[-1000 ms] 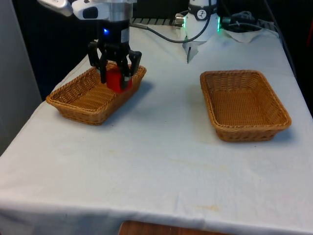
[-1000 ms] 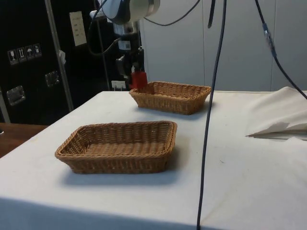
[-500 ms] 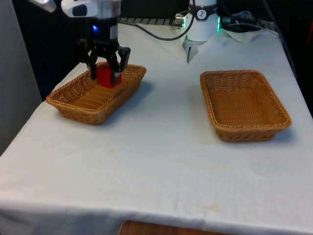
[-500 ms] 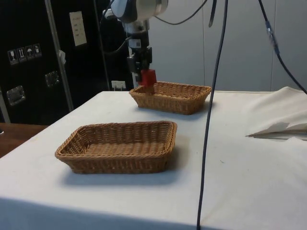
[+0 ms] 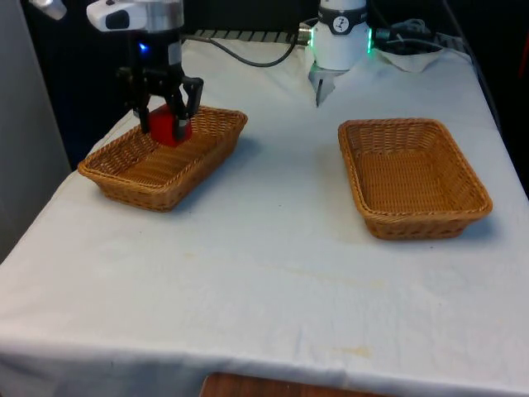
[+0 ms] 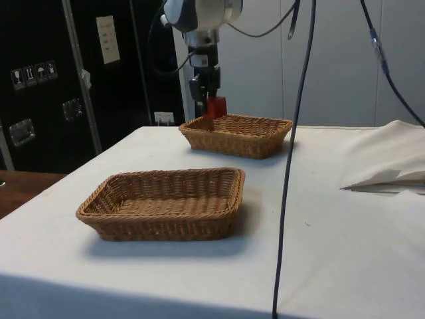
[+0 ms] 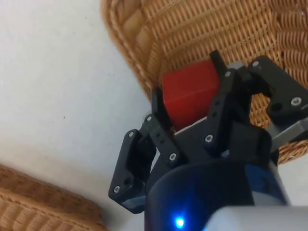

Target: Pick up the red cube and place it into the right basket.

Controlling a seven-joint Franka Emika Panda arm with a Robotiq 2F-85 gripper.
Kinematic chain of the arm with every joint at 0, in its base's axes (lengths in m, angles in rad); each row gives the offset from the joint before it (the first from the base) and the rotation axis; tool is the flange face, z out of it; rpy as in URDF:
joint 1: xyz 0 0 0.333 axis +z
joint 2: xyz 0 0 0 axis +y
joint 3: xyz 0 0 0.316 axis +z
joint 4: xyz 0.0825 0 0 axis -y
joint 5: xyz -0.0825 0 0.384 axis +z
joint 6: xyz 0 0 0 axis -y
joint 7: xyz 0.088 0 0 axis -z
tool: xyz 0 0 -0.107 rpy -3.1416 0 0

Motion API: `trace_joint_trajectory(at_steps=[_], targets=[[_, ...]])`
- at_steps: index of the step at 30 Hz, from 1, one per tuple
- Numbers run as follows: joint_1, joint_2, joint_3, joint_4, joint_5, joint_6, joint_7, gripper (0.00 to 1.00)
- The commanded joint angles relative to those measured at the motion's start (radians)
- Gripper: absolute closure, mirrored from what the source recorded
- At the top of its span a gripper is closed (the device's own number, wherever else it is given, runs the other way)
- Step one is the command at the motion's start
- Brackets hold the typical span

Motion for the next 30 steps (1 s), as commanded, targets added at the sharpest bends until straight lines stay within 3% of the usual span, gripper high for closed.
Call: trace_joint_trajectory(at_steps=[1,2,3,9,10,11,12,17,18,21,27,29,30], targets=[[-0.003,0.006,-0.002,0.000,0.011,0.002,-0.014,0.90],[-0.016,0.009,0.008,0.001,0.026,0.015,-0.034,0.90],[-0.019,0.020,0.004,0.000,0.050,0.020,-0.063,0.90],[-0.030,0.055,-0.007,-0.001,0.120,0.034,-0.147,0.90],[-0.018,0.055,-0.018,0.000,0.109,0.020,-0.130,0.90],[-0.031,0.062,-0.008,-0.001,0.133,0.037,-0.163,0.90],[-0.033,0.074,-0.011,-0.002,0.157,0.042,-0.190,0.90],[-0.032,0.110,-0.011,-0.007,0.223,0.063,-0.254,0.90],[-0.026,0.111,-0.022,-0.003,0.213,0.044,-0.243,0.90],[-0.032,0.128,-0.009,-0.007,0.253,0.073,-0.280,0.90],[-0.028,0.154,-0.016,-0.004,0.302,0.078,-0.317,0.90],[-0.028,0.155,-0.016,-0.004,0.304,0.078,-0.319,0.86],[-0.028,0.155,-0.017,-0.004,0.305,0.078,-0.320,0.78]])
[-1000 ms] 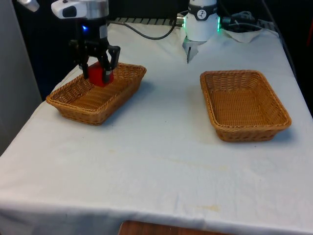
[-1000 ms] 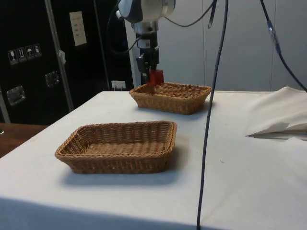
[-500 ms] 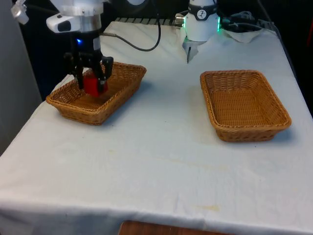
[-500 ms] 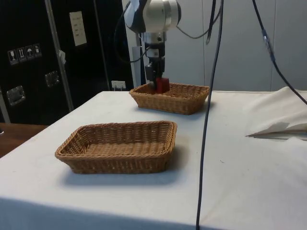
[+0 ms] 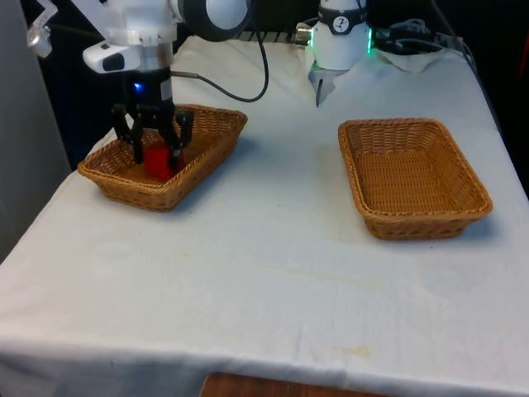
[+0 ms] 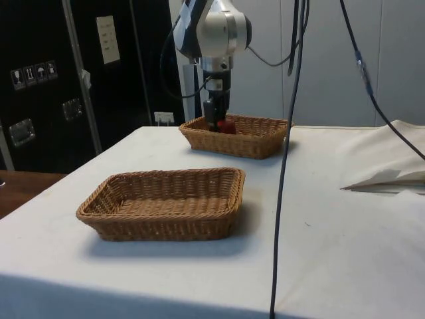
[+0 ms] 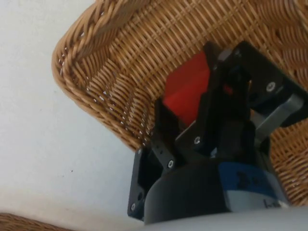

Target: Pick up the red cube and place it into the right basket.

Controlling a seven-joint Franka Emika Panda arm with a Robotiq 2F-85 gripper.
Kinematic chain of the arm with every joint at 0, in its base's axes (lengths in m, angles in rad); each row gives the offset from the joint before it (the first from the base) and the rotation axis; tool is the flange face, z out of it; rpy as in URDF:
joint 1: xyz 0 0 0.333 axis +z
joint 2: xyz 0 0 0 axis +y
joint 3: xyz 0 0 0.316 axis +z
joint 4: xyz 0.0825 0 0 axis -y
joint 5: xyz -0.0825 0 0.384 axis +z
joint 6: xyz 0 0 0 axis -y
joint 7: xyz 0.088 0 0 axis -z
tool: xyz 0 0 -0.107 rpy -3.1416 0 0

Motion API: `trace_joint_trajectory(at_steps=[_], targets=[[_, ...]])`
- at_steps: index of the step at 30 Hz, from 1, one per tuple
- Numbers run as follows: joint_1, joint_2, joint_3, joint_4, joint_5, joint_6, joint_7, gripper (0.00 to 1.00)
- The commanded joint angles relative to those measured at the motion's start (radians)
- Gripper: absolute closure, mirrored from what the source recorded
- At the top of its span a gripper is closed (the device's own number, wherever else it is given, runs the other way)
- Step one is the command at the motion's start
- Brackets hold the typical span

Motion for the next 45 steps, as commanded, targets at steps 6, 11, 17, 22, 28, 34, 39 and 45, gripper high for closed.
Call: trace_joint_trajectory(at_steps=[6,11,17,22,28,34,39,45], targets=[[0.000,0.001,0.000,0.000,0.001,0.000,-0.001,0.12],[-0.004,-0.001,0.004,-0.002,0.008,0.009,-0.010,0.00],[-0.002,-0.008,-0.004,0.000,-0.001,-0.001,-0.008,0.00],[0.011,-0.030,-0.039,0.008,-0.014,-0.034,-0.015,0.00],[0.025,-0.056,-0.057,0.009,-0.031,-0.056,-0.012,0.00],[0.034,-0.093,-0.053,0.013,-0.058,-0.059,0.000,0.00],[0.071,-0.123,-0.065,0.008,-0.126,-0.059,0.064,0.00],[0.091,-0.142,-0.066,0.006,-0.172,-0.056,0.105,0.00]])
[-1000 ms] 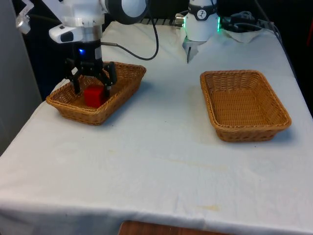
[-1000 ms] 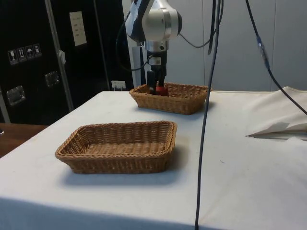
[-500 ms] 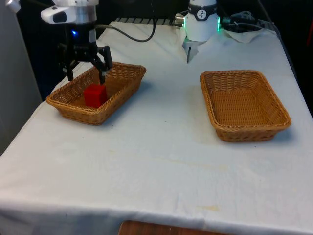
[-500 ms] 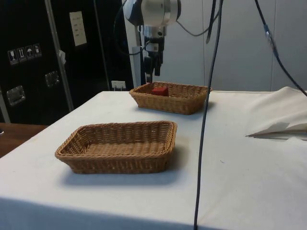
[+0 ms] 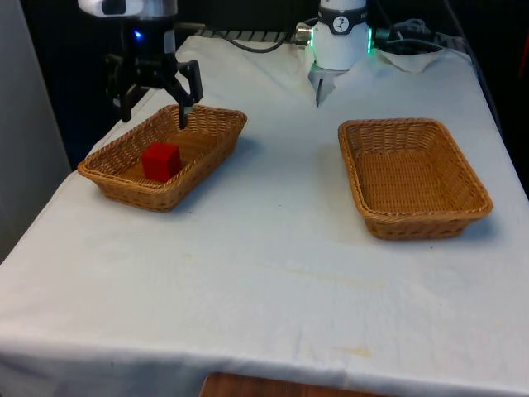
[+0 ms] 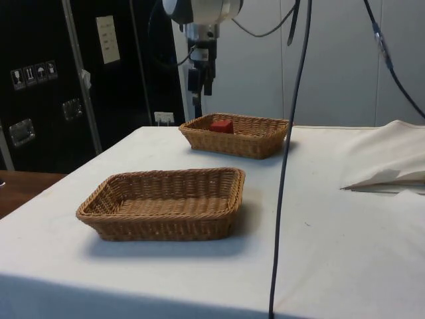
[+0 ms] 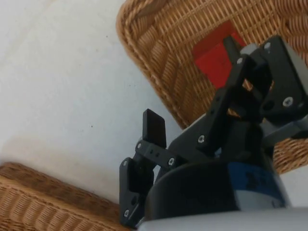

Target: Pick up the red cube and place it into the right basket.

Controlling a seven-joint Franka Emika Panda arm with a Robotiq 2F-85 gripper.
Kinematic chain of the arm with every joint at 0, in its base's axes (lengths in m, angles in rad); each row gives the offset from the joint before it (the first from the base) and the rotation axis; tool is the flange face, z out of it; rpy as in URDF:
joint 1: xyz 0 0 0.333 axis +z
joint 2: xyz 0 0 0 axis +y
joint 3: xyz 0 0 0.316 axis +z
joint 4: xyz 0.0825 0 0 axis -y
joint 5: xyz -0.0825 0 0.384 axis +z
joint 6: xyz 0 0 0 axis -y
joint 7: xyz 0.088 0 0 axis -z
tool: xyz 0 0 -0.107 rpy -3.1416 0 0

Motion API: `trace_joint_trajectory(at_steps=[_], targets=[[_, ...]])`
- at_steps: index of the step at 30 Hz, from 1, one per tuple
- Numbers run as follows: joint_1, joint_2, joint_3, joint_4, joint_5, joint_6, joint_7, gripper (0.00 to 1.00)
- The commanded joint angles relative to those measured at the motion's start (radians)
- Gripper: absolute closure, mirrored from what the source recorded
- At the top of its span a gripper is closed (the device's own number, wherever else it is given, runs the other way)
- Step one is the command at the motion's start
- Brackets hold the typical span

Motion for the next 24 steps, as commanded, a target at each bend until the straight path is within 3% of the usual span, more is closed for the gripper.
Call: trace_joint_trajectory(at_steps=[1,6,7,8,9,16,17,18,24], targets=[[0.022,-0.008,-0.014,-0.010,-0.024,0.006,0.022,0.00],[0.045,-0.035,-0.012,-0.017,-0.084,0.012,0.073,0.00],[0.027,-0.030,0.001,-0.006,-0.073,0.001,0.063,0.00],[0.049,-0.039,-0.012,-0.018,-0.093,0.013,0.082,0.00],[0.054,-0.044,-0.012,-0.019,-0.103,0.014,0.091,0.00],[0.084,-0.080,-0.006,-0.027,-0.179,0.015,0.160,0.00],[0.067,-0.075,0.006,-0.015,-0.171,0.003,0.152,0.00],[0.088,-0.084,-0.005,-0.027,-0.188,0.015,0.167,0.00],[0.104,-0.115,0.011,-0.032,-0.236,0.018,0.208,0.00]])
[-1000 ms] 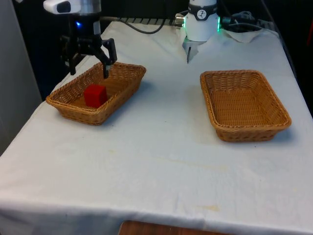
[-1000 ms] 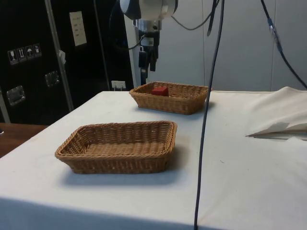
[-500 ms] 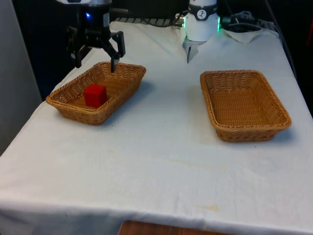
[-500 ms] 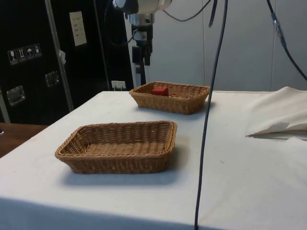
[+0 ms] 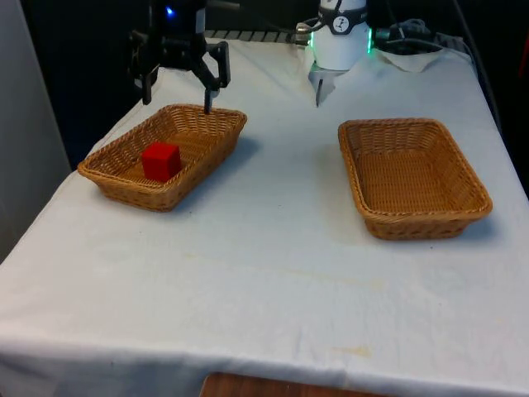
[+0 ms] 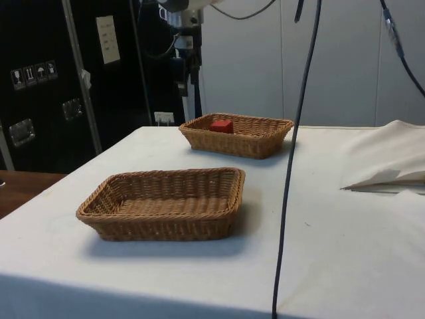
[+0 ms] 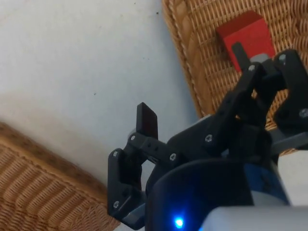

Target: Pick up the red cube and place it into the right basket.

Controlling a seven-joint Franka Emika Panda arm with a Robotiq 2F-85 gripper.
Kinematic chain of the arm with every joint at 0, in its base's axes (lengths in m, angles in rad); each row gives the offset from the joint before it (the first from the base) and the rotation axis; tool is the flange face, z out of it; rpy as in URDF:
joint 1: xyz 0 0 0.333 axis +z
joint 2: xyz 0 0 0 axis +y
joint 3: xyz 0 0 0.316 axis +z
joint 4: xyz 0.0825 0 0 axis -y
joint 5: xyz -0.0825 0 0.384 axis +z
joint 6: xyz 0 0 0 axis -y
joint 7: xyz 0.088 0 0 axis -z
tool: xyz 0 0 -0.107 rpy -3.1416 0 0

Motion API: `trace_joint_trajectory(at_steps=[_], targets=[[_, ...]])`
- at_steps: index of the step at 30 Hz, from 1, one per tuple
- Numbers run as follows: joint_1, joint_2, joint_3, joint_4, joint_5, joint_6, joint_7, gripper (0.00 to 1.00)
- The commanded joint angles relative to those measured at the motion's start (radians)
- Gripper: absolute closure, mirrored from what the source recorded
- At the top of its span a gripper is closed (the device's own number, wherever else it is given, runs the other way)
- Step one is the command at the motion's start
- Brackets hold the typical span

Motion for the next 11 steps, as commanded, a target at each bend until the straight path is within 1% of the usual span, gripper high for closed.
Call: trace_joint_trajectory(at_steps=[1,2,6,8,9,10,11], targets=[[0.002,-0.004,0.002,-0.001,-0.006,0.001,0.005,0.00],[0.019,-0.011,-0.006,-0.012,-0.017,0.016,0.016,0.00],[0.025,-0.026,0.008,-0.015,-0.033,0.019,0.030,0.00],[0.028,-0.033,0.022,-0.020,-0.039,0.024,0.036,0.00],[0.026,-0.035,0.026,-0.020,-0.040,0.024,0.035,0.00],[0.014,-0.029,0.032,-0.007,-0.032,0.005,0.029,0.00],[0.014,-0.030,0.035,-0.008,-0.032,0.007,0.030,0.00]])
